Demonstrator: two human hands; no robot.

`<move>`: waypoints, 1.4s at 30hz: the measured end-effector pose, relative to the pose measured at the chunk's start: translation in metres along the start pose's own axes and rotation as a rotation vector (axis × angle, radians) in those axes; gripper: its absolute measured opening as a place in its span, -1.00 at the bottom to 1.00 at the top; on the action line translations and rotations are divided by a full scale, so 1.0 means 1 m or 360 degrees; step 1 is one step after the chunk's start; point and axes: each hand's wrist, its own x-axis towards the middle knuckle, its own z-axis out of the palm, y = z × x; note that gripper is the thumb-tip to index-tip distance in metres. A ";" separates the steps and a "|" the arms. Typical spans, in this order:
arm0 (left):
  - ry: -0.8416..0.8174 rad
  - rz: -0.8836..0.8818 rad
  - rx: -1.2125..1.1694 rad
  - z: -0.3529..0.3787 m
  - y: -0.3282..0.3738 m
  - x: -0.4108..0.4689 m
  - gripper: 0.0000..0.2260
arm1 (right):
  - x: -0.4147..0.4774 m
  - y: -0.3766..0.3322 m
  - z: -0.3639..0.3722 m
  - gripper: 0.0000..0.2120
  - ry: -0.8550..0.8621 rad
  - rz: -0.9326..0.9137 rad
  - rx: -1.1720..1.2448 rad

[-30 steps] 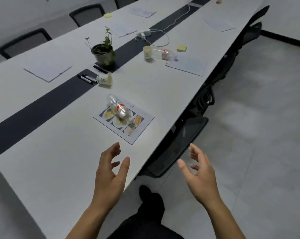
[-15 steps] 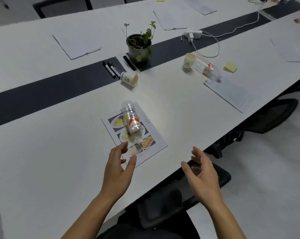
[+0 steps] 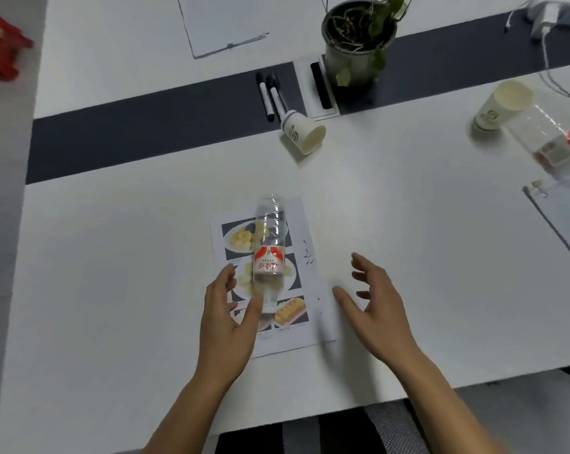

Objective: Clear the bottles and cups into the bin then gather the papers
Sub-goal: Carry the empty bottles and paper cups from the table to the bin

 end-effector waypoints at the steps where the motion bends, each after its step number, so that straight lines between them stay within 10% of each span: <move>1: 0.0000 -0.0004 0.0040 0.014 0.002 0.015 -0.41 | 0.020 0.004 -0.001 -0.40 0.0009 -0.0031 -0.0029; 5: -0.0075 0.0028 0.0368 0.065 -0.002 0.072 -0.15 | 0.098 0.010 0.004 -0.39 0.0080 -0.0140 -0.0071; 20: 0.0251 0.0364 0.0843 0.099 -0.038 0.102 -0.31 | 0.314 -0.048 0.074 -0.06 0.0317 -0.0314 -0.0425; 33: -0.0095 -0.0091 0.0488 0.061 -0.030 0.082 -0.05 | 0.095 0.039 0.046 -0.17 0.0451 0.0105 0.0224; 42: 0.0288 -0.0291 -0.0053 -0.015 -0.016 -0.073 -0.25 | -0.040 -0.007 0.017 -0.24 0.0128 -0.0035 0.0188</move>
